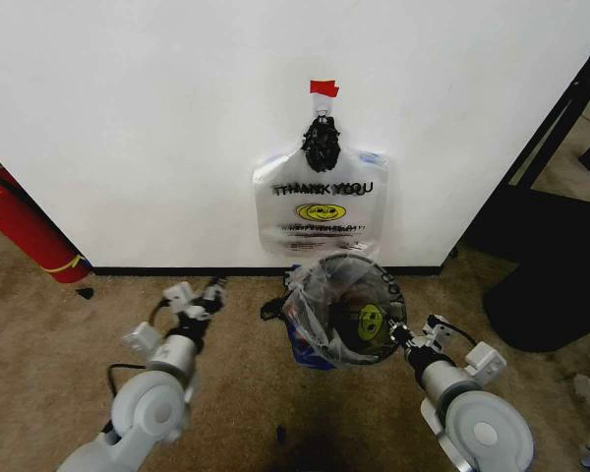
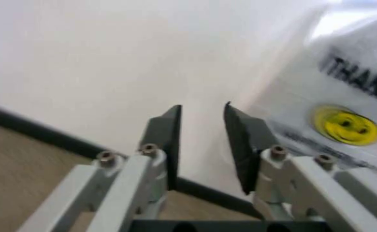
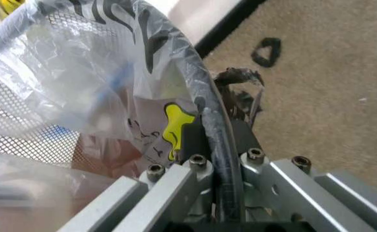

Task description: Pick up the garbage bag from the wall and place it over the trash bin.

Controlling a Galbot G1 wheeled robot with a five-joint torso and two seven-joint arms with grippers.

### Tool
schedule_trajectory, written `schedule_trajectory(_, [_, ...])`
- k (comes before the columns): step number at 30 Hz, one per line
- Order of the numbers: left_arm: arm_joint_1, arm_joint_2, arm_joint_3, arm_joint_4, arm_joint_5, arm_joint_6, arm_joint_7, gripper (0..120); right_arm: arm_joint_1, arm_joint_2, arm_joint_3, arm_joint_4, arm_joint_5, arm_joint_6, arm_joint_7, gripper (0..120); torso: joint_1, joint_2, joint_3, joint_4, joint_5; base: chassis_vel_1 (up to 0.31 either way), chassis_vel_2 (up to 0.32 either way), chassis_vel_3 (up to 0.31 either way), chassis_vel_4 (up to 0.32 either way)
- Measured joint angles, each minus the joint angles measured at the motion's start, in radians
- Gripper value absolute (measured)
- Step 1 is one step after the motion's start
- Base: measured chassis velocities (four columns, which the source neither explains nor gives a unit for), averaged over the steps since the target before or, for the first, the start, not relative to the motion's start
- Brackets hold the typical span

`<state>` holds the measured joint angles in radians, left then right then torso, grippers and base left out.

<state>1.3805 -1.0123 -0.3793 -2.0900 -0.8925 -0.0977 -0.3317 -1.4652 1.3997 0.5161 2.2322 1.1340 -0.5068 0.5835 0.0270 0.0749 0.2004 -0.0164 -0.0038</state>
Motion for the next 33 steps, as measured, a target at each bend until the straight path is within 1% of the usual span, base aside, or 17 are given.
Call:
schedule_trajectory(1, [0.006,0.006,-0.004,0.004,0.036,-0.022,0.005,34,-0.005,-0.009,0.004,0.002,0.002,-0.004,0.008,0,0.000,0.000,0.000,-0.0002,0.0000,0.000,0.000,0.000,0.000])
schedule_trajectory(2, [0.006,0.006,-0.004,0.004,0.036,-0.022,0.005,34,-0.005,-0.009,0.004,0.002,0.002,-0.004,0.008,0,0.000,0.000,0.000,-0.0002,0.0000,0.000,0.000,0.000,0.000])
schedule_trajectory(3, [0.019,0.015,-0.013,0.007,0.084,-0.067,0.022,41,-0.008,-0.024,0.010,0.006,0.008,-0.012,0.014,0,0.000,0.000,0.000,-0.0020,-0.0005,0.000,0.000,0.000,0.000])
schedule_trajectory(6, [0.077,0.015,-0.052,-0.017,0.119,-0.140,0.068,54,0.009,-0.064,-0.005,-0.010,0.011,-0.006,-0.004,0,0.000,0.000,0.000,-0.0009,0.0000,0.000,0.000,0.000,0.000])
schedule_trajectory(7, [0.090,0.012,-0.062,-0.026,0.123,-0.153,0.077,57,0.011,-0.072,-0.011,-0.016,0.009,0.000,-0.014,0,0.000,0.000,0.000,-0.0008,0.0000,0.000,0.000,0.000,0.000])
schedule_trajectory(8, [0.090,0.012,-0.062,-0.026,0.123,-0.153,0.077,57,0.011,-0.072,-0.011,-0.016,0.009,0.000,-0.014,0,0.000,0.000,0.000,-0.0008,0.0000,0.000,0.000,0.000,0.000])
schedule_trajectory(9, [0.115,0.004,-0.079,-0.039,0.144,-0.174,0.087,65,0.014,-0.089,-0.028,-0.028,0.005,0.010,-0.034,0,0.000,0.000,0.000,-0.0003,0.0000,0.000,0.000,0.000,0.000])
schedule_trajectory(11, [0.141,-0.009,-0.102,-0.048,0.195,-0.189,0.089,71,0.018,-0.106,-0.045,-0.045,0.004,0.012,-0.044,0,0.000,0.000,0.000,-0.0006,-0.0002,0.000,0.000,0.000,0.000])
schedule_trajectory(13, [0.175,-0.031,-0.129,-0.048,0.281,-0.218,0.091,81,0.030,-0.124,-0.064,-0.073,0.001,0.014,-0.053,0,0.000,0.000,0.000,-0.0011,0.0000,0.000,0.000,0.000,0.000])
schedule_trajectory(14, [0.191,-0.040,-0.138,-0.049,0.303,-0.233,0.096,84,0.035,-0.129,-0.070,-0.083,0.001,0.014,-0.057,0,0.000,0.000,0.000,-0.0010,-0.0001,0.000,0.000,0.000,0.000])
schedule_trajectory(15, [0.215,-0.055,-0.152,-0.057,0.320,-0.249,0.103,89,0.044,-0.137,-0.079,-0.098,0.002,0.014,-0.064,0,0.000,0.000,0.000,-0.0010,-0.0001,0.000,0.000,0.000,0.000])
schedule_trajectory(16, [0.215,-0.055,-0.152,-0.057,0.320,-0.249,0.103,89,0.044,-0.137,-0.079,-0.098,0.002,0.014,-0.064,0,0.000,0.000,0.000,-0.0010,-0.0001,0.000,0.000,0.000,0.000])
schedule_trajectory(17, [0.229,-0.065,-0.161,-0.065,0.324,-0.256,0.107,93,0.051,-0.143,-0.087,-0.109,0.003,0.013,-0.069,0,0.000,0.000,0.000,-0.0005,-0.0001,0.000,0.000,0.000,0.000])
schedule_trajectory(19, [0.253,-0.094,-0.184,-0.081,0.327,-0.264,0.117,98,0.068,-0.151,-0.108,-0.140,0.003,0.008,-0.078,0,0.000,0.000,0.000,-0.0007,-0.0001,0.000,0.000,0.000,0.000])
schedule_trajectory(24, [0.269,-0.155,-0.205,-0.084,0.369,-0.265,0.114,100,0.102,-0.139,-0.142,-0.195,-0.007,0.001,-0.110,0,0.000,0.000,0.000,-0.0012,-0.0002,0.000,0.000,0.000,0.000])
schedule_trajectory(29, [0.299,-0.202,-0.180,-0.101,0.403,-0.263,0.110,100,0.132,-0.106,-0.171,-0.242,-0.027,0.000,-0.123,0,0.000,0.000,0.000,-0.0008,0.0000,0.000,0.000,0.000,0.000])
schedule_trajectory(33, [0.303,-0.208,-0.172,-0.106,0.410,-0.263,0.106,100,0.147,-0.100,-0.177,-0.269,-0.040,0.003,-0.123,0,0.000,0.000,0.000,-0.0009,0.0000,0.000,0.000,0.000,0.000])
